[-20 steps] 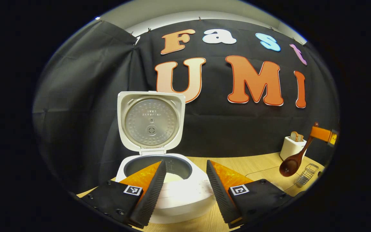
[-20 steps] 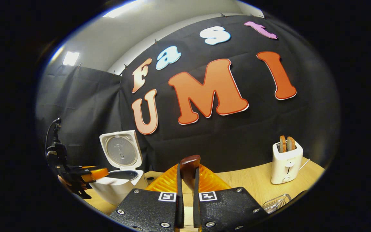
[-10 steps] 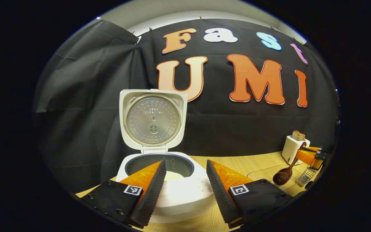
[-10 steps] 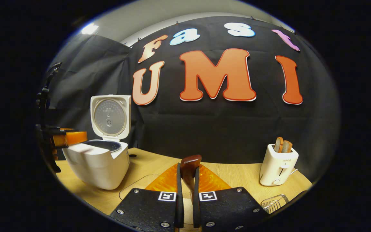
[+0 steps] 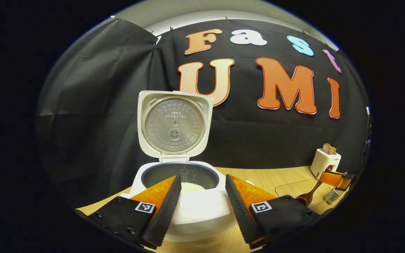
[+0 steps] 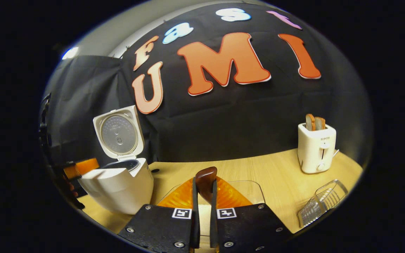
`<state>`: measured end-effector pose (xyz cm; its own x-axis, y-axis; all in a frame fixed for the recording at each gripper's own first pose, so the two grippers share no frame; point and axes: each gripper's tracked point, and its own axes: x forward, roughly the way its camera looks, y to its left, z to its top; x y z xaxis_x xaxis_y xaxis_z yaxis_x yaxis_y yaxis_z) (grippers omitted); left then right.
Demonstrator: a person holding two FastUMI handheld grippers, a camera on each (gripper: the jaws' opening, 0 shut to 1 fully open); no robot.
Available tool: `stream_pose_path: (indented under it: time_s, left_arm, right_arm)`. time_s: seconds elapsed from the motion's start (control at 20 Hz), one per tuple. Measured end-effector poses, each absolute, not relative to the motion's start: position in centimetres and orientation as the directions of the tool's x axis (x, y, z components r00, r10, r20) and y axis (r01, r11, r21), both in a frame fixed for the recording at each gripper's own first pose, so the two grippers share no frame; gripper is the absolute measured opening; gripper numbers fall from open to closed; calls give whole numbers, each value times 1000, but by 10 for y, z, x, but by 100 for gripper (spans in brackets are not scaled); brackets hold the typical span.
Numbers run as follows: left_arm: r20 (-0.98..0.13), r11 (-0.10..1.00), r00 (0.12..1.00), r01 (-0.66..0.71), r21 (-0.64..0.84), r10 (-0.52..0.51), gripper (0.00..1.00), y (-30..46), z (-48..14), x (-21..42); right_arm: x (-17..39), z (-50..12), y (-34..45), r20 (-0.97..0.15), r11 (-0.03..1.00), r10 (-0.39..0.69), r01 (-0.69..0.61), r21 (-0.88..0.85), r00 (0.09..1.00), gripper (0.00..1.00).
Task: Close the left gripper, press the button to open the rice cooker; take a wooden spoon from the chopstick holder with the right hand, scoop a spoonful of rice and pour it into the rice cooker, then put the wooden spoon back into the chopstick holder.
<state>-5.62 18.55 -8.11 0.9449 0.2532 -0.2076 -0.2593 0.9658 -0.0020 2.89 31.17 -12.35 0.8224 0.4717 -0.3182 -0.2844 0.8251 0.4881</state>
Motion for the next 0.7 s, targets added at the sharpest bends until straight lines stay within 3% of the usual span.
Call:
stream_pose_path:
  time_s: [0.25, 0.7]
  left_arm:
    - [-225, 963, 939, -269, -13, 260, 83, 190, -87, -57]
    - [-210, 958, 938, -287, -22, 277, 83, 197, -83, -63]
  right_arm:
    - [34, -128, 322, -342, 714, 515, -174, 678, 786, 12]
    - [48, -154, 308, -373, 557, 542, 11, 831, 753, 12]
